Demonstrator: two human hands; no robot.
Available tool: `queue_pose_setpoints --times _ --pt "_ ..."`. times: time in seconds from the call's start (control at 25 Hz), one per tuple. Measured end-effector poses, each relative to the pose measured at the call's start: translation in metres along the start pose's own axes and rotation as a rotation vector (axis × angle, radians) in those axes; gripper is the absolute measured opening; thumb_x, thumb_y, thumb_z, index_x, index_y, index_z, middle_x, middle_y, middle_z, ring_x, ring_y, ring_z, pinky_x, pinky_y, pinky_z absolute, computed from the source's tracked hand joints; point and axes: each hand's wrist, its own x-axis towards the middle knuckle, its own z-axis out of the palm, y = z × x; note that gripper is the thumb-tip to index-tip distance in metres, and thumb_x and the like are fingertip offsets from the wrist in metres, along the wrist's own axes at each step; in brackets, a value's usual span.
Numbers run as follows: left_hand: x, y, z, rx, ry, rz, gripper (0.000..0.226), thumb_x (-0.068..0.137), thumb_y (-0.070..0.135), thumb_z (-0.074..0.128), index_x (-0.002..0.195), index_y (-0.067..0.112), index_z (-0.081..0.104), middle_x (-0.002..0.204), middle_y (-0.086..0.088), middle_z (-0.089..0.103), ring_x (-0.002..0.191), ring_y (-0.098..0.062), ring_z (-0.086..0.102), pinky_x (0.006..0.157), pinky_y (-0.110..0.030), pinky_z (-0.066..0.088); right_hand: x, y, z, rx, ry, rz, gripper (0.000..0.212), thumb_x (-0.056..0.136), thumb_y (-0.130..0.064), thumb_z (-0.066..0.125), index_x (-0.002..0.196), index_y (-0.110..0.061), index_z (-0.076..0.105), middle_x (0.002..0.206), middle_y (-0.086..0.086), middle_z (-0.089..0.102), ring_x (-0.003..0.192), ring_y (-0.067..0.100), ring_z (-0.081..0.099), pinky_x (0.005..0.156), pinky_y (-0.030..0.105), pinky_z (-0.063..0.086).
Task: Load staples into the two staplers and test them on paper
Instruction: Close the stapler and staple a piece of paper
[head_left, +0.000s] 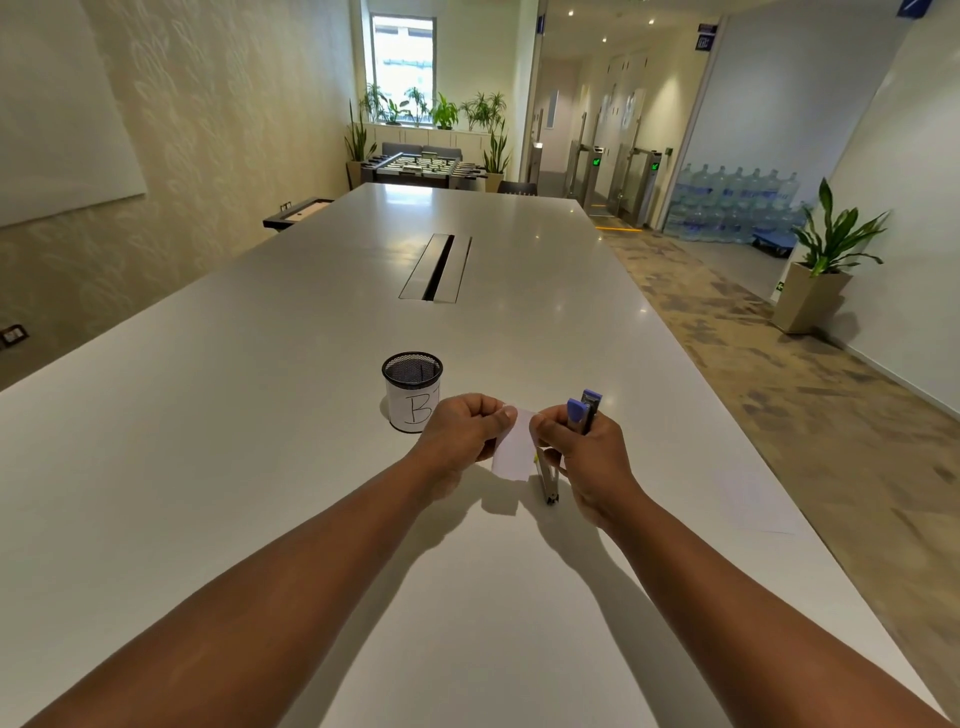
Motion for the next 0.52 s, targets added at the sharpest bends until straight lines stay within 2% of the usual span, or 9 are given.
queue_pose_setpoints --times 0.12,0.2,0.36,0.44,0.52 --pt "0.003 -0.006 0.002 0.11 0.058 0.061 0.017 0.1 0.02 0.063 0.086 0.01 0.064 0.089 -0.016 0.07 0.077 -0.023 0.063 0.069 -0.034 0.053 -0.001 0.002 0.001 -0.007 -0.015 -0.003 0.015 0.088 -0.01 0.073 0.073 -0.012 0.072 0.068 -0.002 0.07 0.063 0.009 0.063 0.066 0.032 0.053" --pt "0.003 -0.011 0.004 0.233 0.093 0.113 0.024 0.102 0.024 0.059 0.079 0.014 0.057 0.079 -0.008 0.062 0.073 -0.021 0.055 0.066 -0.036 0.045 -0.001 0.003 0.002 0.004 -0.025 0.001 0.016 0.088 -0.008 0.073 0.073 -0.012 0.072 0.068 0.0 0.069 0.063 0.011 0.062 0.067 0.031 0.054" --pt "0.0 -0.02 0.007 0.432 0.125 0.247 0.047 0.105 0.042 0.048 0.079 0.003 0.052 0.065 -0.002 0.049 0.059 -0.015 0.043 0.055 -0.03 0.035 0.0 0.002 0.003 0.057 -0.022 -0.01 0.016 0.087 -0.007 0.072 0.072 -0.011 0.072 0.067 0.003 0.065 0.061 0.013 0.058 0.06 0.024 0.053" --pt "-0.001 -0.019 0.007 0.448 0.152 0.28 0.051 0.104 0.047 0.049 0.069 0.009 0.046 0.059 0.004 0.042 0.054 -0.011 0.036 0.051 -0.024 0.03 0.0 0.001 0.004 0.073 -0.007 -0.013 0.019 0.087 -0.006 0.071 0.07 -0.016 0.074 0.068 0.003 0.066 0.06 0.013 0.058 0.059 0.022 0.053" --pt "0.001 -0.02 0.006 0.441 0.125 0.292 0.047 0.103 0.043 0.053 0.069 0.013 0.044 0.057 0.009 0.04 0.052 -0.007 0.035 0.05 -0.02 0.03 0.001 0.002 0.003 0.082 0.029 -0.002 0.021 0.087 -0.006 0.071 0.069 -0.017 0.074 0.068 0.004 0.066 0.06 0.014 0.058 0.06 0.024 0.053"
